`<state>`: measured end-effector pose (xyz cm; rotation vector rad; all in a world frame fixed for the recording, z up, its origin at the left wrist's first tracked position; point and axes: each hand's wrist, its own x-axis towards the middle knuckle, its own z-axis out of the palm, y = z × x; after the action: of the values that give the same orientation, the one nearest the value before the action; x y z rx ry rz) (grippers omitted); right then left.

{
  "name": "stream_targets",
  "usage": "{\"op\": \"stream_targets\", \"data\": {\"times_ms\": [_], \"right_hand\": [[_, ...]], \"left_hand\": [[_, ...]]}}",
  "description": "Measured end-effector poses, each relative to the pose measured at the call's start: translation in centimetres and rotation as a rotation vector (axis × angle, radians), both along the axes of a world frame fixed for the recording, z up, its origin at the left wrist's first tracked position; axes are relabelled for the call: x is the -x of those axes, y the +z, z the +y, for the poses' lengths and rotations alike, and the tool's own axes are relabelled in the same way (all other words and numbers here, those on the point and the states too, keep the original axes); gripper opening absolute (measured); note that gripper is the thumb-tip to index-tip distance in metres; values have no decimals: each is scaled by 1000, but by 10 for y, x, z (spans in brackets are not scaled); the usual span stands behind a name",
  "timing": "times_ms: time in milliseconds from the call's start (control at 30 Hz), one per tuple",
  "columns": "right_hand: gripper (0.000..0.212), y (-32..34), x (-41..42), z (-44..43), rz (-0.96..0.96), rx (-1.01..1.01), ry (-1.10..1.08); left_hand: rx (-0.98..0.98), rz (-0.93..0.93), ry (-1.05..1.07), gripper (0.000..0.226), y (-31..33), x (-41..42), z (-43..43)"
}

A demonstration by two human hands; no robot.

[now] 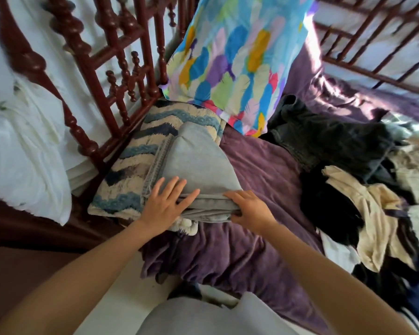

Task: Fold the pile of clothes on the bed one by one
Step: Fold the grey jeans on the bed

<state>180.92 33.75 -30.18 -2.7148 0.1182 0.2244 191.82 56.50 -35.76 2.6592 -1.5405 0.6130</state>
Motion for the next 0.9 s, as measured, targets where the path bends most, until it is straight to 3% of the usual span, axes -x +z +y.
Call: {"op": "stream_targets", "data": {"times_ms": [167,267,367,567,767,833,900], "right_hand": [[57,-4,3,12,52,-7,-19],[54,6,-6,4,79,-49,-42],[53,25,-13,-9,80,-62,-45],[51,60,3,-32,30,-44,-132],[44,116,65,-76,-93,-41,-394],[43,134,99,-89,-102,-19,-471],[42,149,140,-99,-107,4,-561]], "left_hand": [[-171,116,32,117,-1,3,12],[-160,178,95,121,7,8,4],[-125,189,77,117,17,11,-7],[58,147,-157,110,47,2,-37],[239,-10,-388,79,97,7,-114],[304,-8,-490,60,110,25,-145],[339,20,-601,54,122,50,-175]]}}
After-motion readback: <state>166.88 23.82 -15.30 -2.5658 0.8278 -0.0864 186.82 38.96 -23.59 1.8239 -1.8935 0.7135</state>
